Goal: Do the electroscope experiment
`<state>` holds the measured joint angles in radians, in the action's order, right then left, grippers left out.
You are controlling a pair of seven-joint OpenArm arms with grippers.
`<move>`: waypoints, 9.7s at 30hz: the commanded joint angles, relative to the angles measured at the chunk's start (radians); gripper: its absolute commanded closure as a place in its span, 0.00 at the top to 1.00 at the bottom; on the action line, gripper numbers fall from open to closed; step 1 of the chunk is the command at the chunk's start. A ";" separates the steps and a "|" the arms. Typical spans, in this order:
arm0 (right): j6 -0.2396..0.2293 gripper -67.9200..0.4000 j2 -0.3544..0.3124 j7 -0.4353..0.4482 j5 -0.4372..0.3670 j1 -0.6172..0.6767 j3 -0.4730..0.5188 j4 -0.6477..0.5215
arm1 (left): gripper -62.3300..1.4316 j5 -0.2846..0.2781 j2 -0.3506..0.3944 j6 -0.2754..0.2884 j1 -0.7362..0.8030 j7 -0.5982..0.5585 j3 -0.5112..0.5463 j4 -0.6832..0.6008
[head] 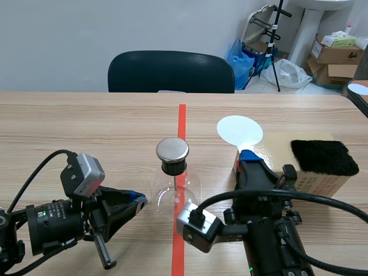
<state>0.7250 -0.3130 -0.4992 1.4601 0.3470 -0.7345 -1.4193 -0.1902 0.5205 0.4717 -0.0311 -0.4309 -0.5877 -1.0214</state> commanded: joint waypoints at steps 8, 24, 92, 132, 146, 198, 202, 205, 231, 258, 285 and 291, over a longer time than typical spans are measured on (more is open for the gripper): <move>0.058 0.02 -0.008 -0.008 0.001 -0.009 0.005 -0.021 | 0.07 -0.006 -0.005 0.002 -0.008 -0.014 0.005 -0.017; 0.058 0.02 -0.008 0.086 0.001 -0.009 0.005 -0.021 | 0.07 -0.006 -0.005 0.002 -0.008 -0.014 0.005 -0.017; 0.058 0.02 -0.008 0.259 0.001 -0.009 0.005 -0.021 | 0.07 -0.006 -0.005 0.002 -0.008 -0.014 0.005 -0.017; 0.058 0.02 -0.008 -0.044 0.001 -0.009 0.005 -0.021 | 0.07 -0.006 -0.005 0.002 -0.008 -0.014 0.005 -0.017; 0.058 0.02 -0.008 0.251 0.001 -0.009 0.005 -0.021 | 0.07 -0.006 -0.005 0.002 -0.008 -0.014 0.005 -0.017; 0.058 0.02 -0.008 0.389 0.001 -0.009 0.005 -0.021 | 0.07 -0.006 -0.005 0.002 -0.008 -0.014 0.005 -0.017; 0.058 0.02 -0.008 0.317 0.001 -0.009 0.005 -0.021 | 0.07 -0.006 -0.005 0.002 -0.008 -0.014 0.005 -0.017; 0.058 0.02 -0.008 0.250 0.001 -0.009 0.005 -0.021 | 0.07 -0.006 -0.005 0.002 -0.008 -0.014 0.005 -0.017; 0.058 0.02 -0.008 -0.108 0.001 -0.009 0.005 -0.021 | 0.07 -0.006 -0.005 0.002 -0.008 -0.014 0.005 -0.017; 0.058 0.02 -0.008 -0.108 0.001 -0.009 0.005 -0.021 | 0.07 -0.006 -0.005 0.002 -0.008 -0.015 0.005 -0.017; 0.058 0.02 -0.008 -0.102 0.001 -0.009 0.005 -0.021 | 0.07 -0.006 -0.005 0.002 -0.008 -0.015 0.005 -0.017; 0.058 0.02 -0.008 -0.100 0.001 -0.009 0.005 -0.021 | 0.07 -0.006 -0.005 0.002 -0.008 -0.015 0.005 -0.017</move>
<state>0.7250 -0.3130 -0.6006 1.4601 0.3470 -0.7345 -1.4193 -0.1902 0.5205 0.4717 -0.0311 -0.4313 -0.5877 -1.0214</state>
